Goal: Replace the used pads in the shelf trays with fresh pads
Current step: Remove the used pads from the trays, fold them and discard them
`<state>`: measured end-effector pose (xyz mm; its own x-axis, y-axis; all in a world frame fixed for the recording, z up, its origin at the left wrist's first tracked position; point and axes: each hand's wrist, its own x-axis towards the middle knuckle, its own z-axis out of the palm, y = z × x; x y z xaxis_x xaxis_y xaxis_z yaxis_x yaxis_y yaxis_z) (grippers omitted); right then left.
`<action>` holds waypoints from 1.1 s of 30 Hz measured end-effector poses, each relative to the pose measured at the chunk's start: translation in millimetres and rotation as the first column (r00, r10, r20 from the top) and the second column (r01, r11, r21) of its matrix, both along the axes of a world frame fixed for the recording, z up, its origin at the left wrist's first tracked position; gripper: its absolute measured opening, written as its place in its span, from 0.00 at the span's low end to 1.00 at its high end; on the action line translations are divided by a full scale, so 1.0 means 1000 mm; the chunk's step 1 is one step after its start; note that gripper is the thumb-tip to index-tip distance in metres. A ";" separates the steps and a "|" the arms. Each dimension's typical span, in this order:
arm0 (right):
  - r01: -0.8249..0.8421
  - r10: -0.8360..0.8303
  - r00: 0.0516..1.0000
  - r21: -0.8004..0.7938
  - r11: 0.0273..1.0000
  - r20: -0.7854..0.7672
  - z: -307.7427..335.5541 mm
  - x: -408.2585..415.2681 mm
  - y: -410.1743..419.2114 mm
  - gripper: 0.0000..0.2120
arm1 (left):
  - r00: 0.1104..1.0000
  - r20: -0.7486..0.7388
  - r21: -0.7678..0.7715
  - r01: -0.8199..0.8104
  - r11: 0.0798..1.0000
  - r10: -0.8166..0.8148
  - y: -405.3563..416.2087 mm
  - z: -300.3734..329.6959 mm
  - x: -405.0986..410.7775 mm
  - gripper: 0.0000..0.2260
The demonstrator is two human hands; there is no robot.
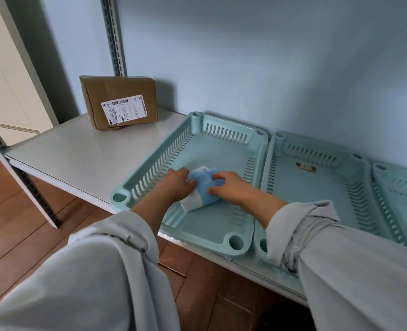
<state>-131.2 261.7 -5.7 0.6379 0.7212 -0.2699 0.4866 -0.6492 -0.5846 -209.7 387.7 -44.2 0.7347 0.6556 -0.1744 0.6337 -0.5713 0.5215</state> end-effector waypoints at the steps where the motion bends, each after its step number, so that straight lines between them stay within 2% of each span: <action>1: 0.003 -0.003 1.000 -0.003 1.000 -0.020 -0.003 -0.002 0.002 0.22 | 1.000 -0.007 0.003 0.010 1.000 -0.010 -0.001 -0.001 0.002 0.20; 6: 0.102 -0.102 0.994 0.011 0.995 -0.031 -0.009 -0.005 0.008 0.26 | 1.000 -0.025 -0.180 -0.012 0.984 0.008 -0.008 0.001 0.006 0.25; 8: 0.153 -0.146 0.982 0.051 0.987 -0.120 -0.009 -0.005 0.004 0.30 | 0.998 -0.066 -0.248 -0.026 0.969 0.010 -0.011 0.007 0.005 0.27; 10: 0.204 -0.171 0.957 0.128 0.971 -0.232 -0.010 -0.006 -0.006 0.32 | 0.997 -0.074 -0.261 -0.016 0.965 -0.004 -0.014 0.015 0.004 0.28; 12: 0.231 -0.179 0.949 0.182 0.956 -0.260 -0.009 -0.006 -0.016 0.29 | 1.000 -0.021 -0.238 0.008 0.971 -0.013 -0.021 0.025 0.003 0.27; 14: 0.190 -0.161 0.975 0.203 0.960 -0.155 -0.004 -0.005 -0.024 0.29 | 0.998 0.024 -0.180 0.069 0.981 -0.066 -0.032 0.038 0.001 0.24; 17: 0.012 -0.037 0.986 0.156 0.988 0.160 0.015 0.001 -0.038 0.46 | 0.982 0.053 -0.009 0.182 0.983 -0.181 -0.056 0.064 -0.005 0.21; 18: -0.056 0.023 0.965 0.121 0.991 0.262 0.024 0.000 -0.047 0.46 | 0.975 0.055 0.051 0.212 0.976 -0.215 -0.066 0.072 -0.006 0.21; 19: -0.124 0.089 0.931 0.078 0.989 0.353 0.032 -0.001 -0.055 0.44 | 0.969 0.053 0.106 0.234 0.966 -0.240 -0.075 0.079 -0.007 0.22; 21: -0.184 0.177 0.864 -0.031 0.982 0.471 0.048 0.000 -0.072 0.29 | 0.957 0.044 0.173 0.276 0.945 -0.287 -0.091 0.087 -0.008 0.23; 23: -0.165 0.198 0.838 -0.111 0.980 0.508 0.063 0.000 -0.093 0.14 | 0.944 0.045 0.194 0.312 0.930 -0.326 -0.110 0.097 -0.010 0.24; 24: -0.151 0.201 0.840 -0.139 0.979 0.504 0.068 -0.002 -0.105 0.11 | 0.936 0.056 0.195 0.332 0.923 -0.348 -0.122 0.101 -0.012 0.25; 26: -0.147 0.211 0.843 -0.165 0.975 0.494 0.075 -0.003 -0.122 0.10 | 0.916 0.066 0.156 0.383 0.910 -0.396 -0.137 0.109 -0.013 0.28; 28: -0.168 0.246 0.833 -0.197 0.966 0.495 0.079 -0.009 -0.140 0.10 | 0.886 -0.024 0.099 0.464 0.880 -0.464 -0.154 0.113 -0.017 0.30; 30: -0.189 0.295 0.826 -0.257 0.948 0.481 0.082 -0.016 -0.162 0.12 | 0.834 -0.151 0.084 0.546 0.833 -0.531 -0.172 0.115 -0.021 0.27; 33: -0.209 0.336 0.841 -0.316 0.925 0.425 0.083 -0.023 -0.192 0.09 | 0.789 -0.198 0.050 0.601 0.798 -0.582 -0.197 0.111 -0.025 0.19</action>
<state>-154.6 69.8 77.5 0.5200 0.8338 -0.1855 0.8371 -0.5407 -0.0836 -235.1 190.2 66.5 0.9511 0.1231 -0.2833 0.2236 -0.9072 0.3563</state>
